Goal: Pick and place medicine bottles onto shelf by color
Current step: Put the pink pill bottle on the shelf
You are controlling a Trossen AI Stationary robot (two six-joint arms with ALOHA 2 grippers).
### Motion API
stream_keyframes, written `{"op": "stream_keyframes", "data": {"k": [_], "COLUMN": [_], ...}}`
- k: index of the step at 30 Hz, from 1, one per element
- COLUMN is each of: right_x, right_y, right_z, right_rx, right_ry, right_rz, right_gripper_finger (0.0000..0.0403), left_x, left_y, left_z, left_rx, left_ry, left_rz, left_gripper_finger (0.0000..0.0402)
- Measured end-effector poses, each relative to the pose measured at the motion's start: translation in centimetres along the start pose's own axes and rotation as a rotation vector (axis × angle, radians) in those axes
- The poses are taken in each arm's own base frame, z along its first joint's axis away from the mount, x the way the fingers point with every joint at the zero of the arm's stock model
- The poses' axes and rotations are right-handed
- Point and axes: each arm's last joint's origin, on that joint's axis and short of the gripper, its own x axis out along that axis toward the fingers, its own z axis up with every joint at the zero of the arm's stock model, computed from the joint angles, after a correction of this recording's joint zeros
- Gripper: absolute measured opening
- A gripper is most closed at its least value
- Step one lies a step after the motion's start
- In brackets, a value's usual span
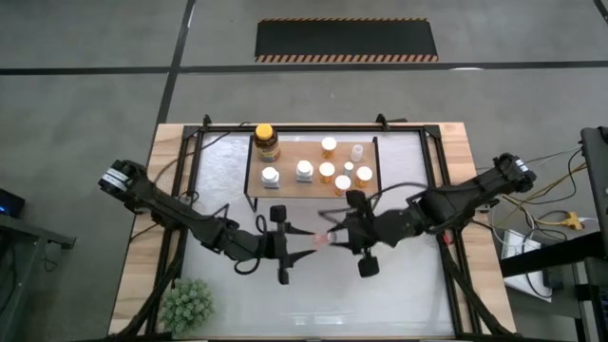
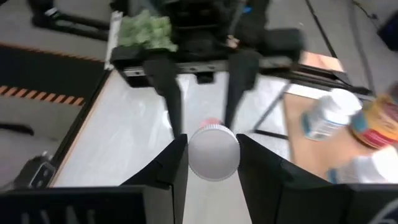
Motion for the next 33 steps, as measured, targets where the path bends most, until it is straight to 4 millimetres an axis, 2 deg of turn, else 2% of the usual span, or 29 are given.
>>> {"op": "stream_keyframes", "data": {"k": [3,8,16,24,28,33], "right_x": [-0.8,-1.2,1.5,4.1,5.5,6.8], "right_y": [-2.1,-7.3,-16.9,-24.8,-27.4,-29.1], "right_z": [1.2,3.0,3.7,1.8,0.0,-2.2], "right_rx": [0.044,0.113,0.132,0.145,0.164,0.146], "right_ry": [0.009,0.059,0.165,0.284,0.368,0.441], "right_rz": [-0.049,-0.159,-0.165,-0.165,-0.106,0.04], "right_gripper_finger": [0.0104,0.0102,0.0105,0.0107,0.0108,0.0109], "left_x": [-1.5,-3.4,-5.3,-6.3,-6.4,-6.4], "left_y": [1.2,2.8,4.5,5.4,5.5,5.6], "left_z": [0.7,2.1,3.5,3.8,3.9,3.9], "left_rx": [0.024,0.041,0.086,0.084,0.09,0.106], "left_ry": [0.036,0.029,0.002,0.013,0.012,0.016], "left_rz": [0.008,0.056,0.107,0.174,0.183,0.196], "left_gripper_finger": [0.0196,0.0203,0.0203,0.0203,0.0203,0.0203]}}
